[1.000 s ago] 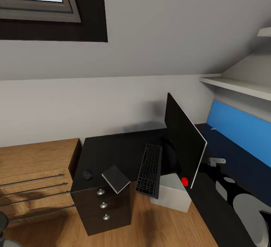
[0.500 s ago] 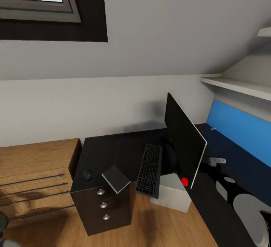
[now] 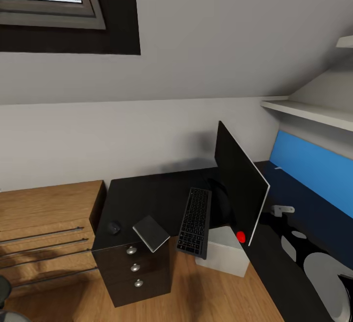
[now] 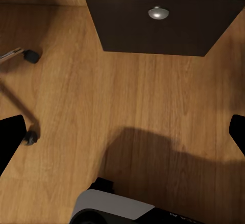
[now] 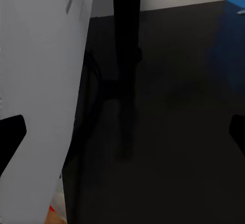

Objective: In the bedroom, organize the workspace by keeping the computer under the desk, ensuring the monitor is on the desk, placing the keyboard on the desk next to the monitor, placing the mouse on the desk next to the keyboard, moving the folder from the swivel chair onto the desk next to the mouse, stacking the notebook on top of the folder with the pen on top of the notebook, and positioning the swivel chair next to the desk.

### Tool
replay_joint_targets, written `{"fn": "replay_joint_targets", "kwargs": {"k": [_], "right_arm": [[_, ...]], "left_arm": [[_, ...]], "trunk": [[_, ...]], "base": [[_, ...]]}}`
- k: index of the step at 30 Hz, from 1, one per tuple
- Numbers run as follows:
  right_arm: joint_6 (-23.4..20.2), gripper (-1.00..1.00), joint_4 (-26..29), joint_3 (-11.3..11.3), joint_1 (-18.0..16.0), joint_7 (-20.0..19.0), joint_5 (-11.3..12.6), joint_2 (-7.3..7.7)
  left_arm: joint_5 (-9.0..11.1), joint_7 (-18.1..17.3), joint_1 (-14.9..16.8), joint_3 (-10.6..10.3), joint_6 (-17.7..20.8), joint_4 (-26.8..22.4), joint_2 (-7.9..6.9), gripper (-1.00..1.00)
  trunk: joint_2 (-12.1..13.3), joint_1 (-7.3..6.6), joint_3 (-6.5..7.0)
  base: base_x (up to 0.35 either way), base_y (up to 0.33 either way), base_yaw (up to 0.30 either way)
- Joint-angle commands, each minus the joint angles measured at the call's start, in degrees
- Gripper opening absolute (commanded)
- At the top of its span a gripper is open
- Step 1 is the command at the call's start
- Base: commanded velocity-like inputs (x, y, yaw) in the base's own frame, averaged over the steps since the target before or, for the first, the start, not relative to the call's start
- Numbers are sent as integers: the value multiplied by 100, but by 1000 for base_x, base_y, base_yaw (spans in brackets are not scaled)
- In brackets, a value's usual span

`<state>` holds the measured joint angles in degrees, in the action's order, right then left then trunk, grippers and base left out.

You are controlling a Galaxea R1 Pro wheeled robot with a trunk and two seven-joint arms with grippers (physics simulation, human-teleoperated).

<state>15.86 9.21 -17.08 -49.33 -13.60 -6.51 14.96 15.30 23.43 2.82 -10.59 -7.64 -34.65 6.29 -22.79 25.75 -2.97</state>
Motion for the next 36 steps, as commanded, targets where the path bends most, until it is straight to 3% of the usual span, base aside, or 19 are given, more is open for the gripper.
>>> {"fn": "replay_joint_targets", "kwargs": {"k": [1,36], "right_arm": [[22,100,-7,-50,-7,-22,-60,0],[22,100,-7,-50,-7,-4,-56,0]], "left_arm": [[61,39,6,-39,-31,2,-5,100],[61,39,7,-39,-34,2,-5,100]], "trunk": [[-13,4,-13],[-13,4,-13]], "base": [[0,0,85],[0,-10,48]]}}
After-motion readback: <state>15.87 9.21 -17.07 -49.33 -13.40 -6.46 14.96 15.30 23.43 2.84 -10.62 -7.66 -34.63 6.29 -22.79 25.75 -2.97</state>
